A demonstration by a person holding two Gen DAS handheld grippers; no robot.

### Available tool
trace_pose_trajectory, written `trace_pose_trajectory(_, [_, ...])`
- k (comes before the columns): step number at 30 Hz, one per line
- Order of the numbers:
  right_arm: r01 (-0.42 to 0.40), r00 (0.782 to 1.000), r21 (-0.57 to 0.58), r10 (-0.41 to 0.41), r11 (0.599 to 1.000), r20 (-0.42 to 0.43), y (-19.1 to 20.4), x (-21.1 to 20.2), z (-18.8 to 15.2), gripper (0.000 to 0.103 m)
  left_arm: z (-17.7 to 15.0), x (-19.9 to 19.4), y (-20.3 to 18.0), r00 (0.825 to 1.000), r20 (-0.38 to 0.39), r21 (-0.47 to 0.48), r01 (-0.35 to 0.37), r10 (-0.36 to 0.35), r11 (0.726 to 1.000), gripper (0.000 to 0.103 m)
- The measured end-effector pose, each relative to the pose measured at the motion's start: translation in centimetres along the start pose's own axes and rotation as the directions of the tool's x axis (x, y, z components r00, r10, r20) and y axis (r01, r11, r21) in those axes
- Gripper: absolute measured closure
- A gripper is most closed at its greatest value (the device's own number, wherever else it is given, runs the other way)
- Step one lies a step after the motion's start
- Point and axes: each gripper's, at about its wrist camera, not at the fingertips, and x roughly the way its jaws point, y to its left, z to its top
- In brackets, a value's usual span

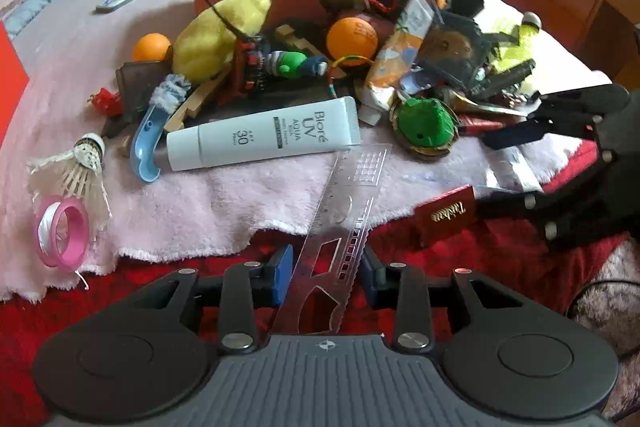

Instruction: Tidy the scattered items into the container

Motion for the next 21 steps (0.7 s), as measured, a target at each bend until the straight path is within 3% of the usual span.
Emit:
trace_pose_trajectory(2, [0.004,1.000,0.024,-0.005,1.000,0.014,-0.2,-0.3,-0.4,0.047,-0.2,-0.2,-0.4,1.000,-0.006,0.024,0.002,-0.002,1.000,0.068])
trace_pose_trajectory(9, [0.055,0.998,-0.052,-0.054,0.997,0.026,1.7,-2.4,-0.7,0.083,-0.4,-0.1,-0.6,1.000,-0.013,0.040,0.009,-0.009,0.999,0.068])
trace_pose_trajectory(15, [0.002,0.997,0.137,-0.012,0.991,0.071,-0.7,-3.9,-0.9,0.084,-0.3,-0.6,0.6,0.998,0.000,-0.041,0.057,-0.057,0.998,0.069])
trace_pose_trajectory(21, [-0.119,0.988,0.409,0.068,0.905,0.138,-5.0,-3.8,-1.5,0.083,-0.4,-0.6,2.3,0.995,-0.012,-0.135,0.099,-0.102,0.986,0.071])
